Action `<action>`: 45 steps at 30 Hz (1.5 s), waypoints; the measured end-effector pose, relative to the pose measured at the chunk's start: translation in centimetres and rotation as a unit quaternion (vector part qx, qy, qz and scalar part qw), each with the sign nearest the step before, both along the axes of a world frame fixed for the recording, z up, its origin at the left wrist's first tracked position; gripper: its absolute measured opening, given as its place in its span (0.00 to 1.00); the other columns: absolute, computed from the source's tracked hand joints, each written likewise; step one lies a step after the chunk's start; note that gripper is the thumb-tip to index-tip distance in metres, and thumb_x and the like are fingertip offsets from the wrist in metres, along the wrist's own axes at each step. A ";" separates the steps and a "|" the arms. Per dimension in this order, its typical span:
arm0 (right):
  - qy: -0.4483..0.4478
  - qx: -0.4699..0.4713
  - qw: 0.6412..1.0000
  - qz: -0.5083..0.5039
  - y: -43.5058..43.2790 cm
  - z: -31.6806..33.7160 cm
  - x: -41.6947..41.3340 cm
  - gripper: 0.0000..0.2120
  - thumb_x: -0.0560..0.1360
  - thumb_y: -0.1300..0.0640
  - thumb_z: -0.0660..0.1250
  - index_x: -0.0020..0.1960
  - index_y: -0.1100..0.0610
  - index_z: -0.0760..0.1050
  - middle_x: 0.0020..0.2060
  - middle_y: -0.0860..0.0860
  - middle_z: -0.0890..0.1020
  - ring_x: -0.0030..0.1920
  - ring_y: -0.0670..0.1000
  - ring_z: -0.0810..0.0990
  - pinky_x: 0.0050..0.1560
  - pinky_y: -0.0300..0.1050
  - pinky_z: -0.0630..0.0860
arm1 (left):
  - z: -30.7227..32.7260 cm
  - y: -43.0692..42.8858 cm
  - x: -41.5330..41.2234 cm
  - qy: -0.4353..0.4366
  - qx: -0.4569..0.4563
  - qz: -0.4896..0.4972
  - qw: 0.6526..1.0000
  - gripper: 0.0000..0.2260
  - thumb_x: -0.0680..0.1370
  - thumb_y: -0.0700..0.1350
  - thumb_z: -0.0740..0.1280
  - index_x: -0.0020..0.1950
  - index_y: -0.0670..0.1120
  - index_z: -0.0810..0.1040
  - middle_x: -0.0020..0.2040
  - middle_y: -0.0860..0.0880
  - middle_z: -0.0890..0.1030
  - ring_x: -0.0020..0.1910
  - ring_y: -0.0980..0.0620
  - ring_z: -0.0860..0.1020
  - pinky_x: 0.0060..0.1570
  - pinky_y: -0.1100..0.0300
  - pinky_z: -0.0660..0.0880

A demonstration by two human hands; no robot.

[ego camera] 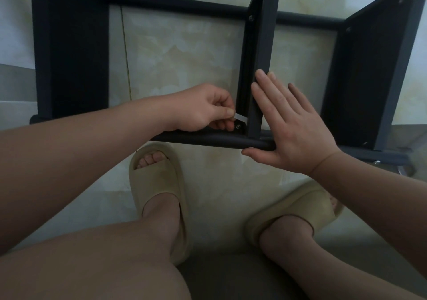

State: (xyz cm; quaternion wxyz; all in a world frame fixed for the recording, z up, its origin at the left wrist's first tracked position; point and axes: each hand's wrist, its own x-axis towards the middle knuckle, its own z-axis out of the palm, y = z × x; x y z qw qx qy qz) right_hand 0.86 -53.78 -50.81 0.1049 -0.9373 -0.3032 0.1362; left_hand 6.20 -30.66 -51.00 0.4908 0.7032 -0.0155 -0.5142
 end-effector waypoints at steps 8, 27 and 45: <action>0.004 -0.005 1.000 0.002 0.0 0.0 0.0 0.49 0.76 0.28 0.57 0.82 0.62 0.50 0.82 0.57 0.49 0.82 0.57 0.48 0.78 0.64 0.56 | -0.1 0.3 0.0 -0.007 0.005 -0.065 0.998 0.07 0.82 0.39 0.64 0.46 0.45 0.78 0.44 0.48 0.84 0.46 0.49 0.82 0.52 0.53 0.79; 0.002 -0.003 1.000 0.001 0.0 0.0 0.1 0.49 0.77 0.28 0.57 0.82 0.63 0.51 0.82 0.57 0.50 0.82 0.57 0.48 0.78 0.65 0.57 | 0.1 0.4 0.5 -0.091 0.044 -0.117 0.988 0.07 0.79 0.46 0.70 0.45 0.59 0.82 0.39 0.61 0.85 0.39 0.64 0.81 0.42 0.68 0.74; -0.004 0.005 1.000 0.001 -0.1 -0.2 0.0 0.49 0.77 0.28 0.57 0.82 0.63 0.52 0.82 0.57 0.50 0.82 0.57 0.49 0.78 0.64 0.57 | 0.0 -1.8 -0.2 0.103 -0.010 0.172 0.980 0.02 0.79 0.42 0.70 0.46 0.47 0.80 0.42 0.48 0.83 0.44 0.53 0.83 0.42 0.60 0.78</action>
